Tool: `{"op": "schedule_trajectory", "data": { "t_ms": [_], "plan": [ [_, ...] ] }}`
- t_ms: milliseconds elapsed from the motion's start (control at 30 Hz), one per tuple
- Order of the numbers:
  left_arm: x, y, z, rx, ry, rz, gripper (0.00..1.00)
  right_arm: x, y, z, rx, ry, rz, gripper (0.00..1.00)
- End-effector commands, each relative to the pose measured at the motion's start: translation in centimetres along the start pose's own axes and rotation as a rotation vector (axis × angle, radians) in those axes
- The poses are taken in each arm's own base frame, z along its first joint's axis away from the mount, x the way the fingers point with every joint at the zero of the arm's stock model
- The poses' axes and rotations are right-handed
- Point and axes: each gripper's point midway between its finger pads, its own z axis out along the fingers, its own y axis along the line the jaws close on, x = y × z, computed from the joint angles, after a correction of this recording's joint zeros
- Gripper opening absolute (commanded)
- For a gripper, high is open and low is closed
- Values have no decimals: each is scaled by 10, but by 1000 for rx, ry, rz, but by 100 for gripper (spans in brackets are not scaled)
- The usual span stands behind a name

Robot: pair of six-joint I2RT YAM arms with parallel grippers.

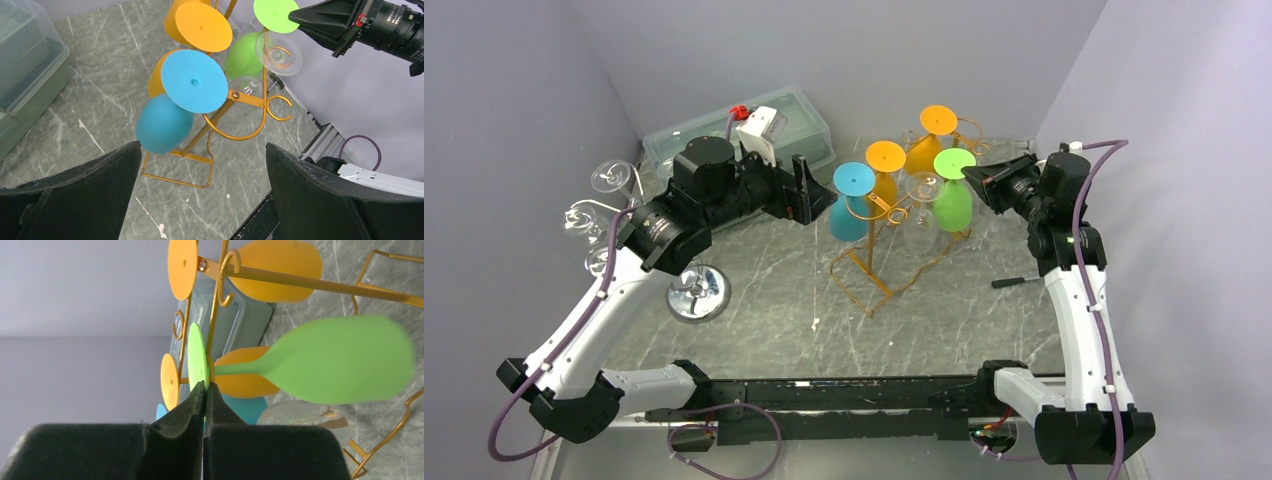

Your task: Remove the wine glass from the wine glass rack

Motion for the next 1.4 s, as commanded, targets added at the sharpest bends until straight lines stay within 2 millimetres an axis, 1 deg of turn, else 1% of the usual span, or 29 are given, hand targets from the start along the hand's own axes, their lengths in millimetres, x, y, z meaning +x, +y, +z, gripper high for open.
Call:
{"op": "schedule_trajectory", "data": {
  "t_ms": [0, 200, 500, 667, 867, 1000, 1133, 1167, 1300, 1367],
  "plan": [
    [-14, -5, 0, 12, -54, 3, 99, -8, 22, -17, -65, -58, -7, 0],
    [-14, -6, 1, 15, -53, -5, 100, -10, 29, -29, -74, -74, -7, 0],
    [-15, -8, 1, 25, -57, -10, 99, -11, 27, -35, -58, -93, -7, 0],
    [-15, -12, 3, 47, -53, -3, 99, -14, 27, -44, -46, -122, -23, 0],
    [-19, -21, 5, 93, -49, -5, 99, -14, 26, -55, -22, -135, -43, 0],
    [-22, -28, 7, 132, -46, -8, 100, -16, 26, -68, -4, -161, -66, 0],
    [-26, -35, 9, 164, -47, -10, 99, -22, 31, -87, 20, -201, -113, 0],
    [-29, -37, 9, 172, -51, -11, 99, -24, 37, -94, 16, -217, -133, 0],
    [-36, -44, 9, 200, -62, -22, 100, -31, 47, -116, 36, -257, -196, 0],
    [-40, -46, 9, 205, -70, -24, 99, -35, 56, -127, 25, -282, -229, 0]
  ]
}}
